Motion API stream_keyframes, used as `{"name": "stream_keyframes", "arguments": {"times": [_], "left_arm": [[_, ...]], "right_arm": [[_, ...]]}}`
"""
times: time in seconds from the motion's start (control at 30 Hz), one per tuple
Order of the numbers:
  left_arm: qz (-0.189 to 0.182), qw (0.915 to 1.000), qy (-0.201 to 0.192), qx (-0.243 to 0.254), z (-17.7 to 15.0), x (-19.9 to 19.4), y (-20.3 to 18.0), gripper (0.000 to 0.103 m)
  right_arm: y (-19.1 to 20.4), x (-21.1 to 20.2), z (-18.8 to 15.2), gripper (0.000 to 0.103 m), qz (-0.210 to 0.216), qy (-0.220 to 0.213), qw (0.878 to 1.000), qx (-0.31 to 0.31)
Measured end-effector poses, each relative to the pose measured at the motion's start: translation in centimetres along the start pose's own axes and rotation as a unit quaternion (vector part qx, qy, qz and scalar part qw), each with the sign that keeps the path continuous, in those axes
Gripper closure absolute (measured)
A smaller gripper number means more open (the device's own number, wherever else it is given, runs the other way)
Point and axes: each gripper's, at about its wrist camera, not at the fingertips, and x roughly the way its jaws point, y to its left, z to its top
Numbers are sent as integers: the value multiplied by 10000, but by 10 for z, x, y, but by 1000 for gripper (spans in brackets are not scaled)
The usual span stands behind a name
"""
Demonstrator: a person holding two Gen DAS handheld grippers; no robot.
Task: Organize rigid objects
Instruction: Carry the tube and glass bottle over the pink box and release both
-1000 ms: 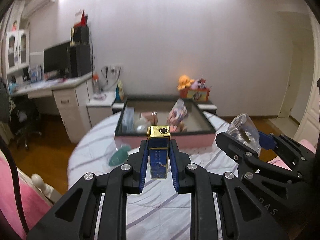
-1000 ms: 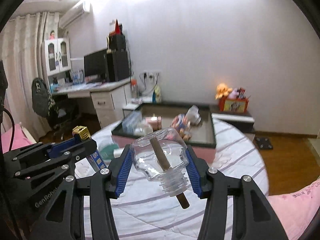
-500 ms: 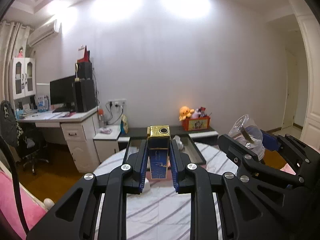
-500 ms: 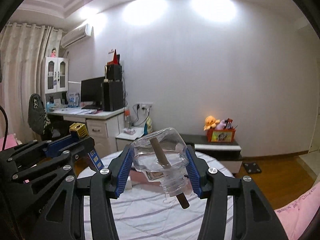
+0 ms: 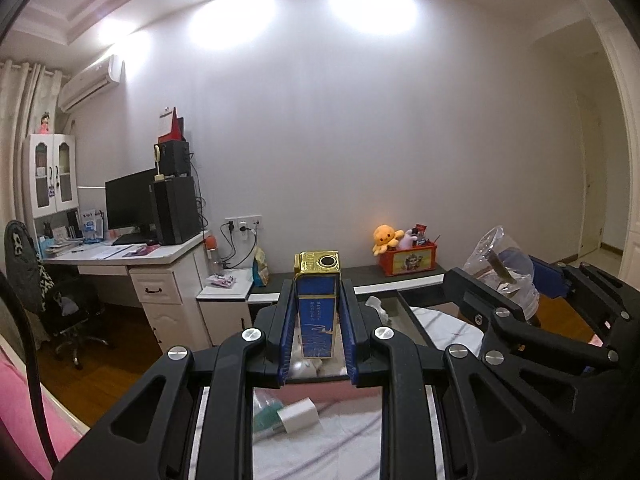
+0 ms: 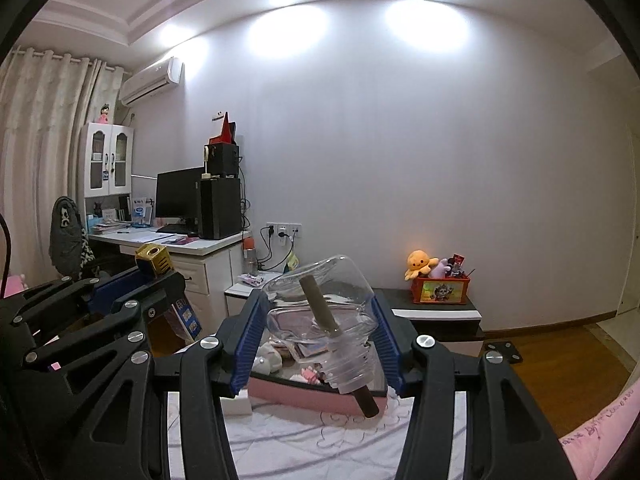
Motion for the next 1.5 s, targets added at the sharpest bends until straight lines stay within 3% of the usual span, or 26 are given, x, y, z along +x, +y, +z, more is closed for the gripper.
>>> {"name": "stream_keyframes", "arguments": {"times": [0.2,0.37,0.63,0.8,0.97,1.07,1.13,1.2,1.37,1.5], "left_arm": [[-46,9996,265,91,5,76,8,82],[-293,9948,972,46,-8,157,15,82],[-288,9750,2192,232,-65,253,4,82],[-289,9731,2191,651,-73,260,-14,78],[-403,9680,2396,628,-79,266,-18,75],[-156,9702,2339,609,-76,264,-13,62],[-124,9743,2207,422,-70,255,-2,40],[-76,9788,2028,276,-65,243,7,26],[14,9871,1600,119,-49,194,19,22],[51,9923,1239,-39,-37,144,29,12]], "right_arm": [[-7,62,5,50,-3,171,9998,-44],[-19,127,-3,50,31,555,9985,5],[-37,226,-61,50,159,1710,9850,174],[-50,251,-98,50,141,2272,9731,355],[-66,253,-109,50,149,2429,9679,624],[-67,253,-107,41,10,2505,9659,649],[-70,245,-103,25,-119,2409,9683,655],[-73,237,-98,21,-56,2300,9703,741],[-67,200,-74,15,65,1954,9780,731],[-58,162,-55,11,113,1624,9845,647]]}}
